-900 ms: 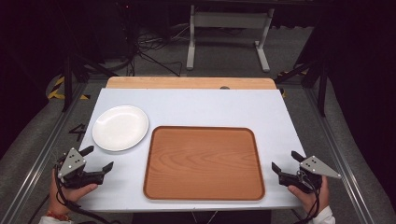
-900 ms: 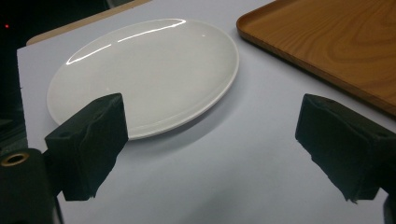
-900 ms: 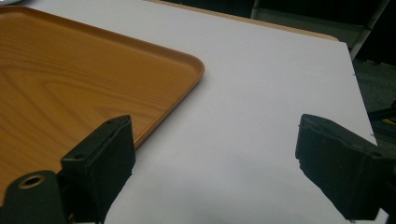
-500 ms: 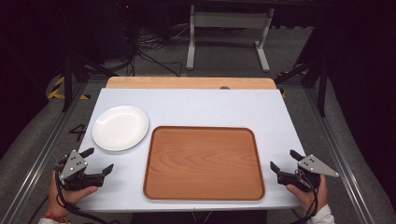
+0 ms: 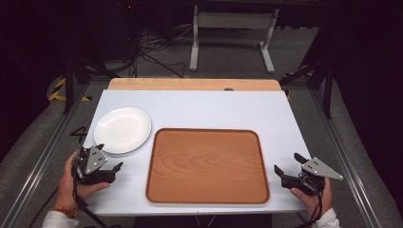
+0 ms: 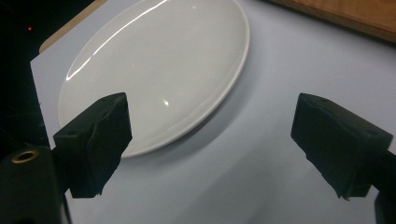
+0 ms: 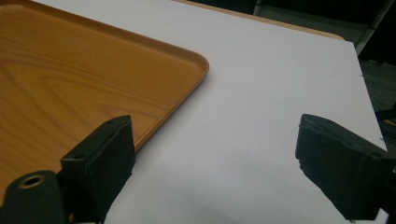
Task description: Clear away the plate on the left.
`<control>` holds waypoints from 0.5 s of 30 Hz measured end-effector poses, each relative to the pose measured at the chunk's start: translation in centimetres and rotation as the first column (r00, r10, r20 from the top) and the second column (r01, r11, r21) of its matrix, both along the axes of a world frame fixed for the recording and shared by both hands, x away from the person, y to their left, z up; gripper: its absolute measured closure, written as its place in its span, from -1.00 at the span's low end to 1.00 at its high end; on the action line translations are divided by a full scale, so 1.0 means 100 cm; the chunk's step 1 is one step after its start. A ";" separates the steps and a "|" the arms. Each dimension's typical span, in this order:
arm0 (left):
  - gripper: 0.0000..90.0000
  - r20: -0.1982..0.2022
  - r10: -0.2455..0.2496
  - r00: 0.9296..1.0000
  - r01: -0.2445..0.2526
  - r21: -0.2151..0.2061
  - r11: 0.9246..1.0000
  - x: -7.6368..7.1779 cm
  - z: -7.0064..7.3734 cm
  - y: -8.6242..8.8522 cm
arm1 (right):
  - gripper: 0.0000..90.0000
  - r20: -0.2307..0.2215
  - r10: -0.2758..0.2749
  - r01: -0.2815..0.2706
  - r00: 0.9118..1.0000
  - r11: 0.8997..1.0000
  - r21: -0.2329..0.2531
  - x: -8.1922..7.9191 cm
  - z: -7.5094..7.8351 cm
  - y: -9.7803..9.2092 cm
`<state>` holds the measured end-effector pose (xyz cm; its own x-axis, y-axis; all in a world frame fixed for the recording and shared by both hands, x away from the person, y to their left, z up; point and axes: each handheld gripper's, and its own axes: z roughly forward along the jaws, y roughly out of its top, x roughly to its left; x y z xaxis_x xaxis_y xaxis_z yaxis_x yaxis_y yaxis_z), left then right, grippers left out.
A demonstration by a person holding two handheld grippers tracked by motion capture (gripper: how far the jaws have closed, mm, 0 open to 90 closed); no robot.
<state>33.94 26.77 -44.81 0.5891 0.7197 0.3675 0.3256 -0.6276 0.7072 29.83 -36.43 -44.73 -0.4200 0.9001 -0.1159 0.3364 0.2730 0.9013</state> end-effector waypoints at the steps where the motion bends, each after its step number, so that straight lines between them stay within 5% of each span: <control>1: -0.68 -0.001 -0.002 1.000 0.002 0.037 0.999 0.004 0.000 -0.004 | -0.72 0.000 0.002 -0.002 1.000 1.000 0.001 0.000 0.000 0.000; 3: -0.65 0.003 -0.005 1.000 0.005 0.111 0.994 0.013 -0.002 -0.012 | -0.72 -0.001 0.002 -0.002 1.000 1.000 0.000 0.000 0.000 0.000; 5: -0.63 -0.003 -0.005 1.000 0.006 0.133 0.991 0.018 -0.003 -0.015 | -0.72 0.000 0.002 -0.002 1.000 1.000 0.000 0.000 0.000 0.000; 6: -0.62 0.003 -0.002 1.000 0.001 0.189 0.982 0.023 -0.004 -0.019 | -0.72 0.001 0.001 -0.001 1.000 1.000 -0.001 0.000 0.000 0.000; 10: -0.58 0.018 0.003 1.000 -0.008 0.236 0.972 0.030 -0.005 -0.024 | -0.72 -0.002 -0.002 0.002 1.000 1.000 -0.003 0.000 -0.001 0.000; 13: -0.54 0.037 0.010 0.999 -0.022 0.315 0.949 0.034 -0.008 -0.030 | -0.72 -0.006 -0.001 0.001 1.000 1.000 -0.003 0.000 -0.001 0.001; 15: -0.51 0.040 -0.001 0.999 -0.014 0.393 0.919 0.036 -0.010 -0.035 | -0.72 -0.007 0.001 -0.001 1.000 1.000 -0.004 0.000 -0.002 0.001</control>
